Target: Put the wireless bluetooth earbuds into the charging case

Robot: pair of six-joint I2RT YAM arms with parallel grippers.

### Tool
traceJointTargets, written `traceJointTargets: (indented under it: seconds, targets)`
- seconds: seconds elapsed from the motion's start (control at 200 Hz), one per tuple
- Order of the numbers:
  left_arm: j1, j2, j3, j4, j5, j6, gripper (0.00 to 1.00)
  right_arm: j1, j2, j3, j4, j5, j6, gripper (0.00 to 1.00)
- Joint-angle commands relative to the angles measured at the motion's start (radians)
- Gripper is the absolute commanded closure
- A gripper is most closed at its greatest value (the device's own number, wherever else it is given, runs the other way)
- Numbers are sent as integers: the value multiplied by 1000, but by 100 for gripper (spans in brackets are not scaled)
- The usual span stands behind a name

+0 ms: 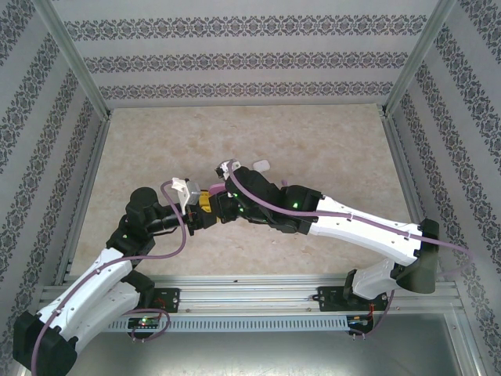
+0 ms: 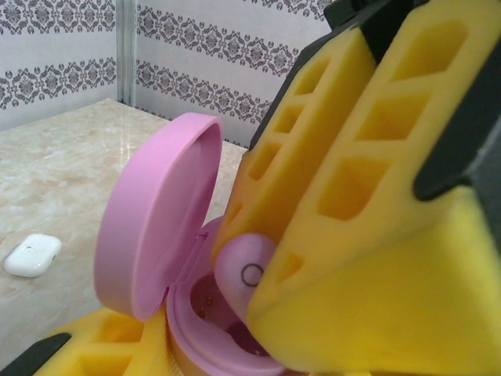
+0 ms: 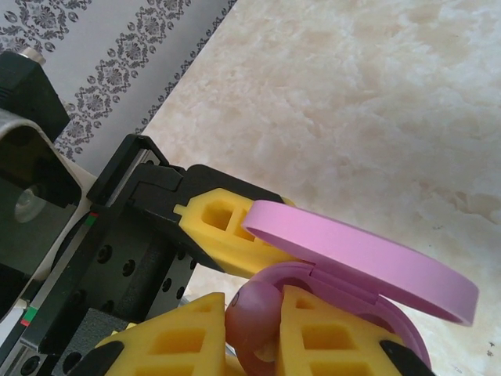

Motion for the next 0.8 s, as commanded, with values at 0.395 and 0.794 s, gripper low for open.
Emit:
traceJointTargets:
  seconds: [0.395, 0.794]
  targets:
    - [-10, -24, 0, 44, 8, -13, 77, -35, 18, 3, -41, -19, -14, 76]
    - [-12, -24, 1, 35, 7, -12, 77, -39, 19, 5, -38, -34, -9, 70]
